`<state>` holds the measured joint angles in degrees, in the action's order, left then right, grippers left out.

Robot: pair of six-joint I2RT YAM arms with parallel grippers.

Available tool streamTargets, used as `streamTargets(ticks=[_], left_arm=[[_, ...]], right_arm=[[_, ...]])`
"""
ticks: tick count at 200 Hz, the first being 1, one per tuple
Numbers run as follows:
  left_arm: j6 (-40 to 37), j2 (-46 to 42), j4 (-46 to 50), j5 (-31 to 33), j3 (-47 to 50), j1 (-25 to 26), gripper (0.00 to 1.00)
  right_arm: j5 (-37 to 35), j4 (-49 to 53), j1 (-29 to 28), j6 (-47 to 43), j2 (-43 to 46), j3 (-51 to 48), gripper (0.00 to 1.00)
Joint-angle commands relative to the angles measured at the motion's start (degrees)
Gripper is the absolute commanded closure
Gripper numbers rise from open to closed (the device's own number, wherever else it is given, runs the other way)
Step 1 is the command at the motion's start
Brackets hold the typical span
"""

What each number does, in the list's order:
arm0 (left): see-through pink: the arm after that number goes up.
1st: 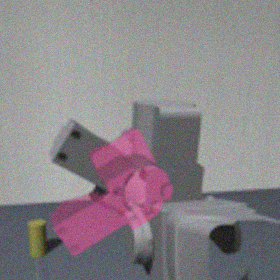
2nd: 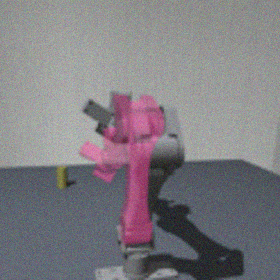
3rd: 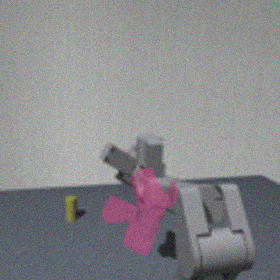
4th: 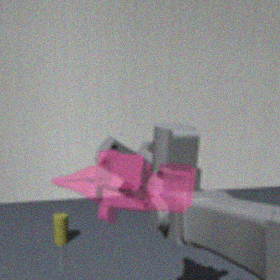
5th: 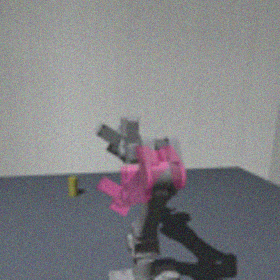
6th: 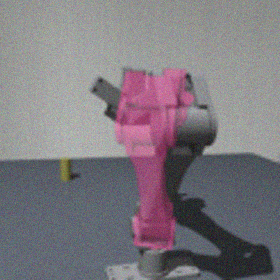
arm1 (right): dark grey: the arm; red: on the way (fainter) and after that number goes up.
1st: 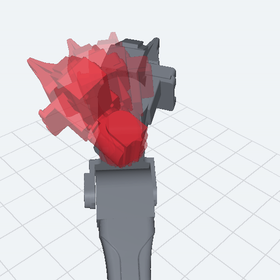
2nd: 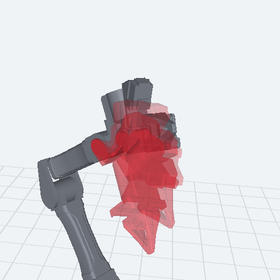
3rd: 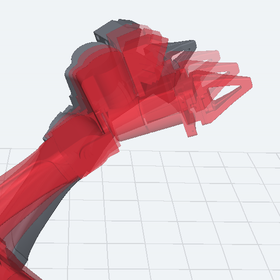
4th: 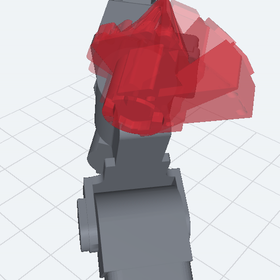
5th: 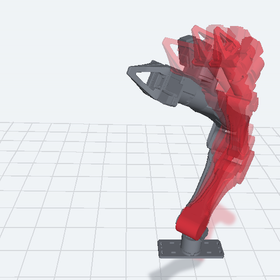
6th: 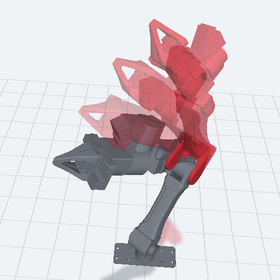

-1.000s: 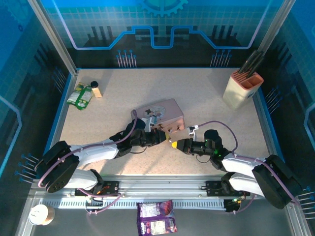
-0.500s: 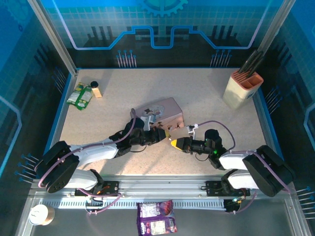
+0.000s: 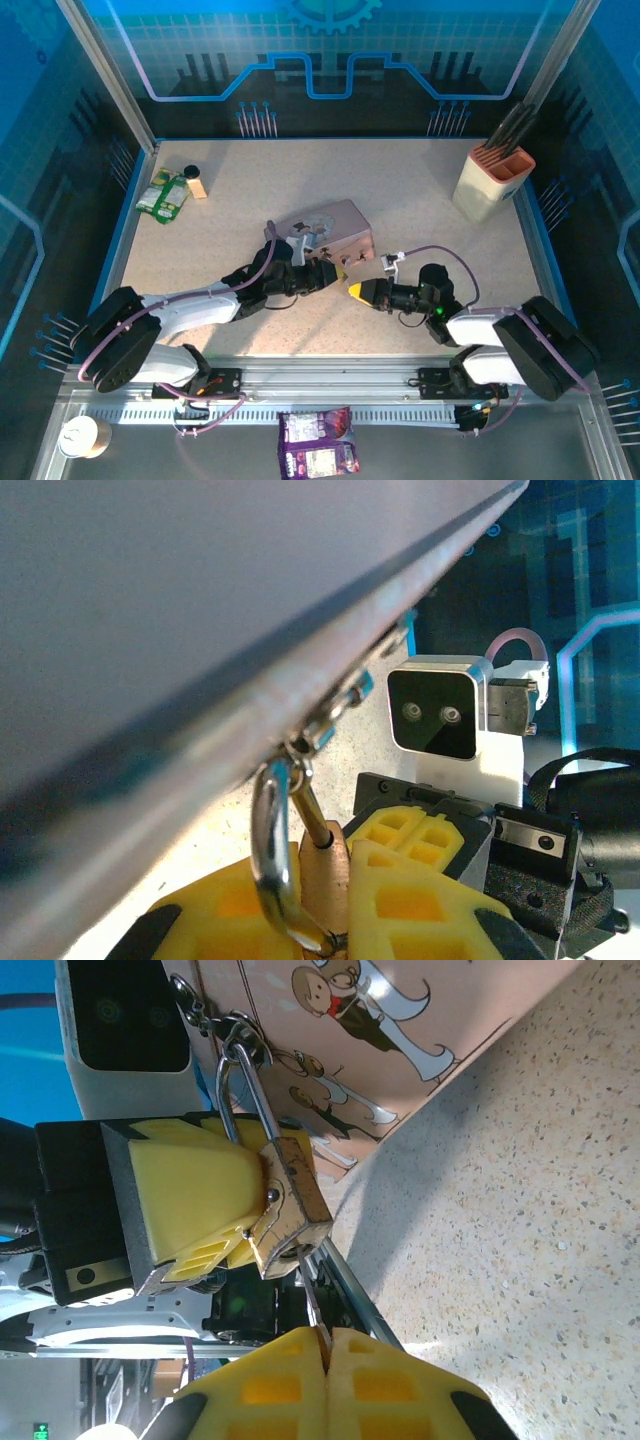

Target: Unlock the padlock with the key

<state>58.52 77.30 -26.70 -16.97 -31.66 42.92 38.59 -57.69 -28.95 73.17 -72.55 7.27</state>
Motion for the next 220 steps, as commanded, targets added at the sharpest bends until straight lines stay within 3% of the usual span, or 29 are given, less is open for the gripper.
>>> streamTargets(ticks=[1,25,87,151,196,220], left_arm=[[1.33,-0.13,-6.79,-5.79,0.11,1.17,1.00],[1.34,-0.22,-7.56,-6.40,-0.22,1.60,1.00],[0.87,0.39,-9.25,-7.82,-0.56,2.36,1.00],[0.04,1.19,-9.55,-9.55,-0.86,2.52,1.00],[-0.18,1.24,-10.01,-10.35,-1.04,2.58,1.00],[-0.21,1.43,-10.52,-10.82,-1.04,2.59,1.00]], right_arm=[[-0.98,6.72,1.61,-4.17,4.90,2.12,1.00],[-0.57,9.93,1.78,-5.02,6.72,2.66,1.00],[0.86,1.33,1.84,-0.12,4.26,2.62,1.00],[0.64,4.90,1.78,-1.64,6.96,3.12,1.00],[-1.43,23.26,1.61,-14.58,12.61,6.40,1.00],[-1.78,24.45,1.79,-15.15,14.50,6.62,1.00]])
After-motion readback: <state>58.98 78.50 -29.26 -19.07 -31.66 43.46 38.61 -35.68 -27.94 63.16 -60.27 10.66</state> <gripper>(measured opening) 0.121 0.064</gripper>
